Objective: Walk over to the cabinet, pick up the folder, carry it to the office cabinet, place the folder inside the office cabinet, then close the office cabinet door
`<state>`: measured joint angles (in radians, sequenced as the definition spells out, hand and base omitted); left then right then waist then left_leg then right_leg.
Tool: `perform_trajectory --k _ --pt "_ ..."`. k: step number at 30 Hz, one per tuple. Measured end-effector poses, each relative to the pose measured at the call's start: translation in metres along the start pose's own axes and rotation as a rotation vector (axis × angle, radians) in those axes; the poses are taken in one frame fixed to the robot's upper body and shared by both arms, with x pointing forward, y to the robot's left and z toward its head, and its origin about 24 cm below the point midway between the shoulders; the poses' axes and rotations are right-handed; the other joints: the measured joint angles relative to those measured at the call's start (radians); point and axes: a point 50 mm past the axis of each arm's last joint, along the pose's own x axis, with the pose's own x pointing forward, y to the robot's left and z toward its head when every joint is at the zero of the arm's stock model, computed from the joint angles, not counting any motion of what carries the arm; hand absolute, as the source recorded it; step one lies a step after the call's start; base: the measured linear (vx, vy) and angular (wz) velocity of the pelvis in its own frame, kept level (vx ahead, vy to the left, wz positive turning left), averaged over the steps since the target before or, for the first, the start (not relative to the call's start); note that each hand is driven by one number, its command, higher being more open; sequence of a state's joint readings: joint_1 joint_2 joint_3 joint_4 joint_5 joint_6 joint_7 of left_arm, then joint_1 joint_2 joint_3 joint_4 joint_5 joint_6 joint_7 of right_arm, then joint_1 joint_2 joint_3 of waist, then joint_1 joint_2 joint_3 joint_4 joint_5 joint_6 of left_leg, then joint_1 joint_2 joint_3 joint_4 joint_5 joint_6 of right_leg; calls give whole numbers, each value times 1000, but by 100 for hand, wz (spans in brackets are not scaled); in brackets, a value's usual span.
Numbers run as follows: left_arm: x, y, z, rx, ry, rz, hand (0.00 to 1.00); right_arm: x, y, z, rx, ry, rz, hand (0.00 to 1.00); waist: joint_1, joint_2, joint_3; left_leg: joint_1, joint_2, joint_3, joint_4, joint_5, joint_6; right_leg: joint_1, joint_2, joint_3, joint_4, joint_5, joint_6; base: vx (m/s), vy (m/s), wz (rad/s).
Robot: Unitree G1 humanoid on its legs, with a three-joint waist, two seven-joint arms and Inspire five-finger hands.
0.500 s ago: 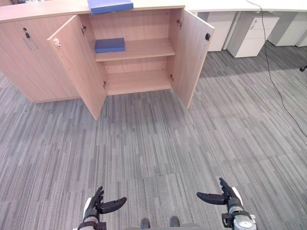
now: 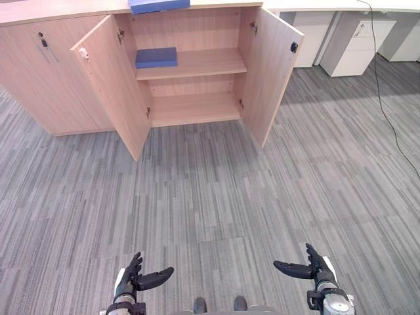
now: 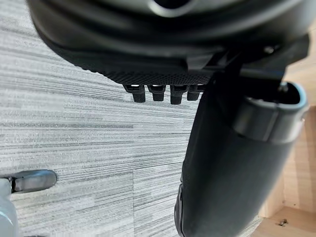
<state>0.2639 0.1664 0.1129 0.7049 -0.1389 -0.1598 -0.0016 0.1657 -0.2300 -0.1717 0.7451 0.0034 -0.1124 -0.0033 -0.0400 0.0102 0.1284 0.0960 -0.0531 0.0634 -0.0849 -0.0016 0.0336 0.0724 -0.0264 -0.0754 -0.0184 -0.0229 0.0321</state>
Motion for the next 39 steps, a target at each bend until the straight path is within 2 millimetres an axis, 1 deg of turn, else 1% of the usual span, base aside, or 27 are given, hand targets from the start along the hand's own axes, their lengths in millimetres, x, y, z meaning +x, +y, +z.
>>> perform_trajectory --k 4,8,10,11,12,13,14,16,19,20,21,22,23,24,25,26,27,28,29,31,33,34,35,36,37,38,39 --pt "0 -3 -1 -40 3 2 100 2 3 1 10 6 1 100 6 1 1 -77 1 17 111 -68 -5 -41 -4 12 25 -14 4 -37 -10 -9" --pt "0 -8 -1 -102 -1 13 100 6 5 4 13 18 -7 100 27 19 15 -173 19 48 294 -184 7 -91 -1 38 89 -63 25 29 33 -20" --pt "0 -7 1 -122 -10 24 100 8 6 6 15 14 -8 100 40 24 19 -205 23 65 371 -246 19 -146 -10 45 212 -136 60 109 77 -20" --pt "1 -7 5 -124 -24 33 100 8 8 7 17 14 -8 100 43 19 27 -205 17 65 394 -279 40 -187 -25 39 326 -175 94 138 100 -13" --pt "1 -7 7 -126 -33 35 100 8 9 8 19 11 -5 100 45 18 33 -201 13 64 400 -292 45 -222 -33 30 408 -187 95 180 122 -2" --pt "2 -6 10 -131 -42 41 100 9 12 10 22 5 0 100 47 21 46 -184 11 56 406 -299 48 -287 -45 15 565 -190 94 251 130 21" --pt "5 -3 17 -124 -64 45 100 8 20 9 24 8 21 100 34 14 68 -136 -1 36 404 -313 68 -361 -66 -14 738 -228 80 362 135 37" --pt "7 -1 22 -116 -75 53 100 8 25 7 13 12 43 100 25 15 80 -84 -2 14 385 -330 67 -386 -79 -58 746 -257 62 384 78 38" --pt "17 -1 44 -112 -138 49 100 11 30 17 9 -19 61 100 17 33 121 19 34 -41 288 -335 58 -464 -41 -127 580 -246 33 518 3 47" --pt "21 -5 54 -128 -164 48 100 12 30 22 9 -35 61 100 12 46 138 57 65 -54 250 -338 37 -502 -13 -155 473 -185 21 542 -54 53" --pt "23 -6 59 -130 -177 51 100 12 31 23 8 -40 63 100 0 44 144 88 85 -65 226 -344 7 -536 3 -176 357 -98 4 566 -65 55" --pt "24 -6 60 -128 -179 49 100 12 31 23 8 -41 63 100 -7 40 146 104 92 -71 222 -350 -15 -544 9 -180 296 -46 -4 692 -136 59" --pt "24 -7 59 -125 -175 46 100 10 29 21 7 -39 55 100 -14 24 145 145 95 -81 228 -374 -56 -548 8 -174 213 69 -32 879 -197 58" --pt "24 -12 55 -138 -158 37 100 9 26 17 4 -24 42 100 -25 36 151 180 123 -86 263 -392 -89 -543 11 -184 273 175 -80 890 -209 38" --pt "24 -15 54 -146 -155 32 100 13 27 24 8 -35 42 100 -26 57 159 157 149 -80 319 -378 -115 -546 27 -198 321 154 -103 715 -192 30" --pt "26 -19 58 -149 -160 16 100 13 30 27 15 -49 49 100 -32 42 168 81 148 -51 509 -301 -209 -528 16 -199 367 74 -101 549 -172 12" --pt "25 -22 56 -159 -155 11 100 13 30 28 10 -51 51 100 -30 42 170 38 156 -34 630 -228 -210 -497 19 -198 366 46 -99 707 -221 21" --pt "24 -26 52 -173 -145 2 100 14 30 28 7 -53 52 100 -27 44 188 -54 194 -18 894 -103 -225 -394 33 -195 331 11 -102 684 -204 7" --pt "23 -27 52 -174 -147 -8 100 14 33 28 10 -53 58 100 -16 37 200 -149 246 34 1110 -157 -160 -286 53 -189 285 -11 -113 663 -174 1" --pt "23 -29 55 -177 -160 -17 100 14 37 35 45 -78 64 100 21 14 210 -267 283 113 1206 -219 -105 -153 58 -157 211 -32 -114 590 -114 -25" --pt "23 -31 58 -181 -177 -25 100 15 38 47 64 -132 62 100 37 9 213 -388 278 143 1119 -260 -75 -53 55 -129 136 -57 -99 573 -33 -38" --pt "23 -31 60 -180 -184 -25 100 17 40 54 83 -151 66 100 51 9 213 -449 260 140 979 -266 -69 -11 48 -107 108 -76 -81 554 67 -44" --pt "23 -31 62 -180 -193 -28 100 18 41 58 91 -162 67 100 60 1 217 -486 216 118 777 -252 -77 35 28 -88 86 -97 -61 667 128 -41" --pt "23 -31 62 -181 -192 -28 100 18 41 58 96 -158 65 100 61 -2 219 -491 187 90 650 -227 -84 55 16 -82 78 -109 -51 684 201 -45" --pt "22 -33 60 -184 -185 -30 100 19 38 54 111 -139 49 100 74 0 215 -474 147 42 418 -105 -95 92 3 -55 66 -142 -28 586 213 -59" --pt "21 -31 55 -184 -172 -23 100 19 38 48 110 -115 44 100 89 -5 208 -452 129 31 403 9 -82 117 -9 -28 68 -169 -12 610 257 -63" --pt "20 -27 53 -181 -164 -9 100 19 42 44 116 -94 50 100 90 -29 193 -455 102 35 433 -7 -34 120 -44 -12 96 -196 -3 649 266 -26"
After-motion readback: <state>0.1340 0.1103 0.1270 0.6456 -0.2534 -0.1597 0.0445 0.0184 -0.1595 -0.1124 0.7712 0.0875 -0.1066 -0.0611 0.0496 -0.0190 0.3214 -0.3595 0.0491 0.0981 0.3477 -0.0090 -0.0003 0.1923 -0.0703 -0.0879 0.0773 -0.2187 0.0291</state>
